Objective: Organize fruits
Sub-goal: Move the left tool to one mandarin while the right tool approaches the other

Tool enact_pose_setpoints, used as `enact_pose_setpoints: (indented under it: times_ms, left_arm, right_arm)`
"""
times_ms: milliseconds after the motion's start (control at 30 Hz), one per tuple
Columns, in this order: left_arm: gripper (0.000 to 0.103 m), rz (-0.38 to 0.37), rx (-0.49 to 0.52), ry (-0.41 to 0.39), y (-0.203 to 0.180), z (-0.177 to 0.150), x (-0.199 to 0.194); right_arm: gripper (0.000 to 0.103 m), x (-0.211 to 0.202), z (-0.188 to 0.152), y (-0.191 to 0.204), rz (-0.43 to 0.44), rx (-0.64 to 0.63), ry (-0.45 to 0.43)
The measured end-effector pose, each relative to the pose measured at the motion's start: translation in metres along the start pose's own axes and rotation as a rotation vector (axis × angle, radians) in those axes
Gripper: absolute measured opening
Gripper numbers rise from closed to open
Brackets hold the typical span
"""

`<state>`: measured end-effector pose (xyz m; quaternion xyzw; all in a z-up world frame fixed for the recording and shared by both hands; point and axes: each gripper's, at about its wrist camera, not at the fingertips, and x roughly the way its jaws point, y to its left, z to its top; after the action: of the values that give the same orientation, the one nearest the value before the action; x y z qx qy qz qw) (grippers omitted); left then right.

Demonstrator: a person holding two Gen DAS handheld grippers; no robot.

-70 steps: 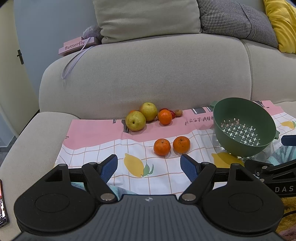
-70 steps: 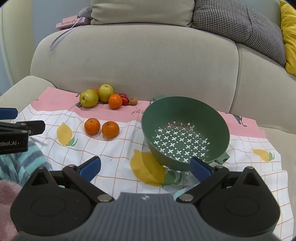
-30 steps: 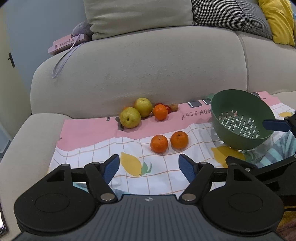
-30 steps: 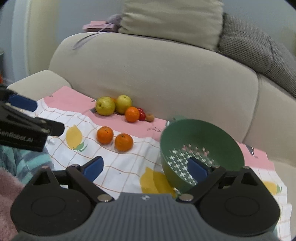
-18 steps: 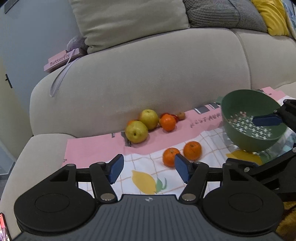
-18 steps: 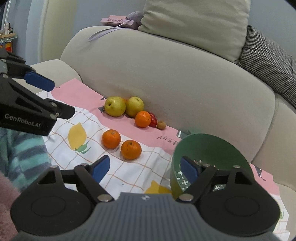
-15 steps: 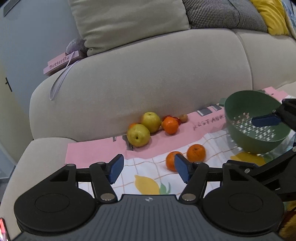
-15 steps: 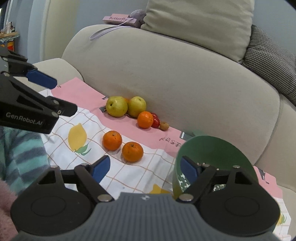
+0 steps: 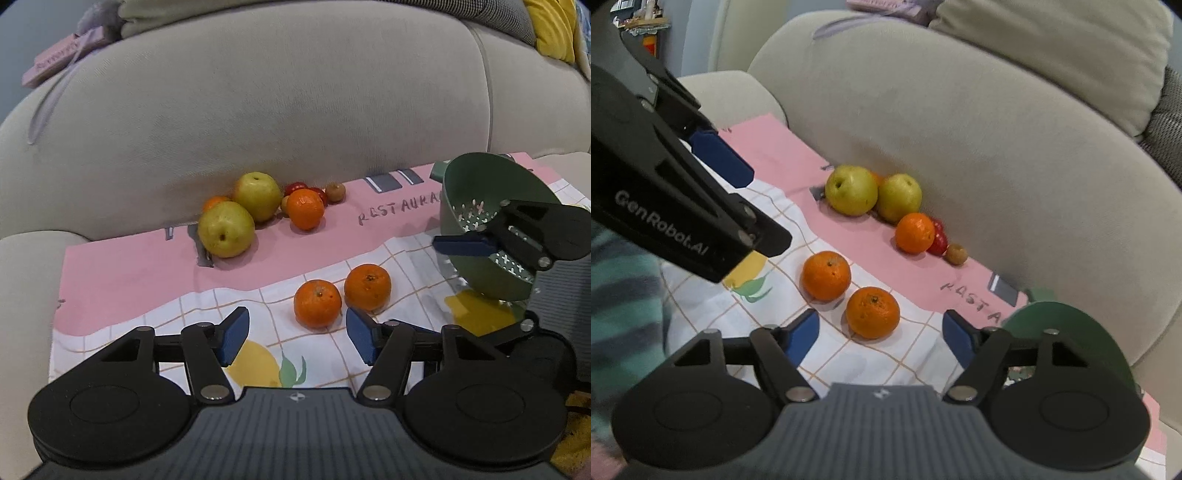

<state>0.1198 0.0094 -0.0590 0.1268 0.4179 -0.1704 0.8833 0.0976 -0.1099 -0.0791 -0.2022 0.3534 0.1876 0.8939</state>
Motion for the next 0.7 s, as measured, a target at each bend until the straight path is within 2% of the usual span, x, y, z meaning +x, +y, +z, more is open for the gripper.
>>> enact_pose_setpoints:
  times_ms: [367,567,700]
  left_arm:
    - [0.061,-0.095,-0.074,0.053,0.010,0.008,0.040]
    - [0.058,-0.110,-0.084,0.092,0.010,0.010,0.062]
    - [0.057,-0.128,-0.110,0.114,0.014,0.010,0.073]
  right_arm:
    - [0.056,0.043,0.004,-0.002,-0.007,-0.048,0.036]
    - [0.054,0.055,-0.001,-0.004,0.018,-0.041,0.062]
    - [0.049,0.063,-0.001,-0.001,0.031,-0.058,0.063]
